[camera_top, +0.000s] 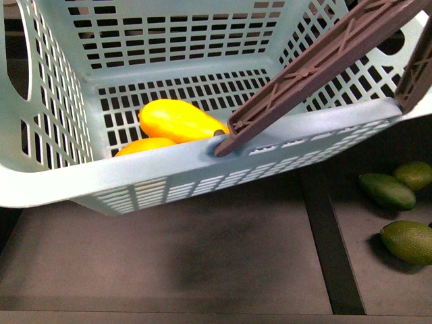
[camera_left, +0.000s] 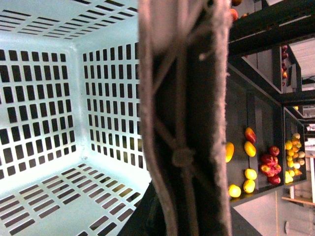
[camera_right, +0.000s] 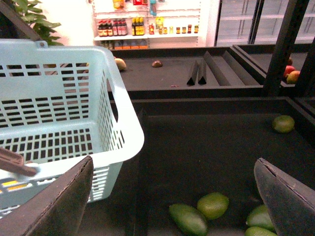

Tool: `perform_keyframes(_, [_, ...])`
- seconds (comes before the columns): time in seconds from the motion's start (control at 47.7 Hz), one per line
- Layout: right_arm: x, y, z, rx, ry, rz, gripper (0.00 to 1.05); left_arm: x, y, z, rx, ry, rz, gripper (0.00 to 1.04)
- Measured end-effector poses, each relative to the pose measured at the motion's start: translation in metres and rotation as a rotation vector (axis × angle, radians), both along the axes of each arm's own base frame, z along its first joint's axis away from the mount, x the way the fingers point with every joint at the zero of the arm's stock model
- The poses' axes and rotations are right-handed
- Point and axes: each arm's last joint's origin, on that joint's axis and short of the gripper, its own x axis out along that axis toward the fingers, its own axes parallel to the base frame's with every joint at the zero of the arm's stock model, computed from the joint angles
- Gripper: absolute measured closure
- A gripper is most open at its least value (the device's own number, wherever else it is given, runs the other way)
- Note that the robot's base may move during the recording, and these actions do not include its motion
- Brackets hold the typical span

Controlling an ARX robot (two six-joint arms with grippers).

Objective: Pick lemon and mango into basket

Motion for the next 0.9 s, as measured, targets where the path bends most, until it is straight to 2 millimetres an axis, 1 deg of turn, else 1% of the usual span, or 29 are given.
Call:
perform_keyframes(0.042, [0.0,0.0,0.0,0.0,0.0,-0.002,0.09,-0.001,-0.001,0.0,-0.006,0.006,-0.009,1.0])
perform_keyframes(0.084, [0.0,0.0,0.0,0.0,0.0,-0.003,0.09,-0.002,-0.004,-0.001,0.008,0.002,0.077,1.0])
perform_keyframes(0.105, [0.0,0.0,0.0,0.0,0.0,-0.003,0.09,-0.002,-0.006,-0.002,0.018,-0.003,0.16,1.0])
perform_keyframes(0.147, [0.0,0.0,0.0,0.0,0.0,-0.003,0.09,0.0,-0.009,-0.004,0.008,0.001,0.265,1.0])
perform_keyframes(0.231, [0.0,0.0,0.0,0.0,0.0,-0.005,0.09,0.006,-0.012,-0.008,-0.008,0.0,0.321,1.0])
perform_keyframes(0.294, [0.0,0.0,0.0,0.0,0.0,-0.005,0.09,0.013,-0.011,-0.011,-0.015,-0.004,0.341,1.0])
perform_keyframes(0.378, [0.0,0.0,0.0,0.0,0.0,-0.005,0.09,0.023,-0.009,-0.021,-0.012,0.011,0.365,1.0])
perform_keyframes(0.441, [0.0,0.0,0.0,0.0,0.0,-0.004,0.09,0.033,-0.006,-0.034,-0.013,0.041,0.387,1.0])
perform_keyframes(0.629, [0.0,0.0,0.0,0.0,0.0,-0.004,0.09,0.056,0.0,-0.063,-0.025,0.094,0.457,1.0])
perform_keyframes(0.755, [0.0,0.0,0.0,0.0,0.0,-0.004,0.09,0.077,0.006,-0.081,-0.072,0.125,0.565,1.0])
perform_keyframes(0.902, [0.0,0.0,0.0,0.0,0.0,-0.004,0.09,0.102,0.016,-0.092,-0.141,0.136,0.738,1.0])
